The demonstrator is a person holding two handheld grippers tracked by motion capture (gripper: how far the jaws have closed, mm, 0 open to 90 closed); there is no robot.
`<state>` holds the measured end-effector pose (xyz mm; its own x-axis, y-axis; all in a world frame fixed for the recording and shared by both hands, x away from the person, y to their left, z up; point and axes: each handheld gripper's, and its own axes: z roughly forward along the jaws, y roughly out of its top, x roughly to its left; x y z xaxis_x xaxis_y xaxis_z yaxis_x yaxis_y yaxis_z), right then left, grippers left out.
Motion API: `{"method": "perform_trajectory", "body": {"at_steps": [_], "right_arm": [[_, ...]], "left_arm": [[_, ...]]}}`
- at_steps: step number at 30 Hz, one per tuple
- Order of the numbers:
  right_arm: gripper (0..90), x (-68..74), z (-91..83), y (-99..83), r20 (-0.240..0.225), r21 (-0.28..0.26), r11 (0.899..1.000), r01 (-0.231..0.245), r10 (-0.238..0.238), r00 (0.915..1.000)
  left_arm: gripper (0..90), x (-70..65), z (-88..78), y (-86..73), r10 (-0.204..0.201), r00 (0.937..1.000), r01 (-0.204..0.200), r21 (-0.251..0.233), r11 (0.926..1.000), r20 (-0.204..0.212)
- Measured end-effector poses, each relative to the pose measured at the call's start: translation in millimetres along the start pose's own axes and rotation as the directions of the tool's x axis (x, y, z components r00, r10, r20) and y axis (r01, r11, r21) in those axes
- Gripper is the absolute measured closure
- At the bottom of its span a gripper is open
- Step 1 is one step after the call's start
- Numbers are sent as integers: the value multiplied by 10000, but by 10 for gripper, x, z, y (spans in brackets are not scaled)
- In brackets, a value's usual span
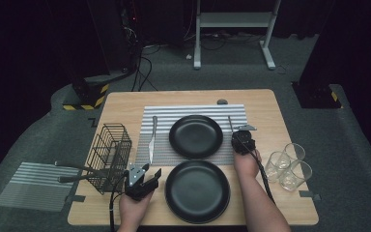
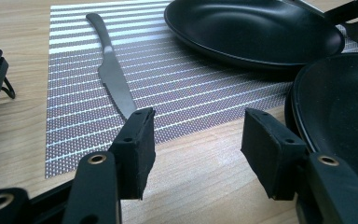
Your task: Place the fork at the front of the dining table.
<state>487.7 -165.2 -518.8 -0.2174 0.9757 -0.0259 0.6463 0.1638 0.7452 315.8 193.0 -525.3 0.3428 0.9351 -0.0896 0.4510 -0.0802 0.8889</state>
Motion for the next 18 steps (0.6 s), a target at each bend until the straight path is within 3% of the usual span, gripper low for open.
{"method": "perform_trajectory", "body": {"at_steps": [10, 12, 14, 16, 17, 18], "right_arm": [[854, -1, -5, 1, -137, 178, 9998, 16, -14, 9999], [853, 6, 7, -4, -42, 28, 10000, -9, 9, 10000], [852, 8, 9, -4, -57, 17, 10000, -9, 9, 10000], [849, 12, 10, -6, -69, 9, 10000, -23, 23, 10000], [850, 13, 9, -7, -84, -17, 10000, -18, 18, 10000], [850, 16, 7, -7, -76, -12, 10000, 36, -36, 10000]], "left_arm": [[441, 9, -2, 0, 77, 10000, -77, -1, 10000, -1], [441, -3, -1, -1, -94, 10000, 94, 12, 10000, -1], [441, 21, -4, 6, 288, 9996, -288, 27, 9996, 23], [441, 22, 1, 4, 263, 9996, -263, -31, 9996, 66], [441, 2, 7, -5, -70, 9999, 71, -117, 9999, 71], [441, -1, -1, -2, -103, 9999, 103, 27, 9999, 24]]}}
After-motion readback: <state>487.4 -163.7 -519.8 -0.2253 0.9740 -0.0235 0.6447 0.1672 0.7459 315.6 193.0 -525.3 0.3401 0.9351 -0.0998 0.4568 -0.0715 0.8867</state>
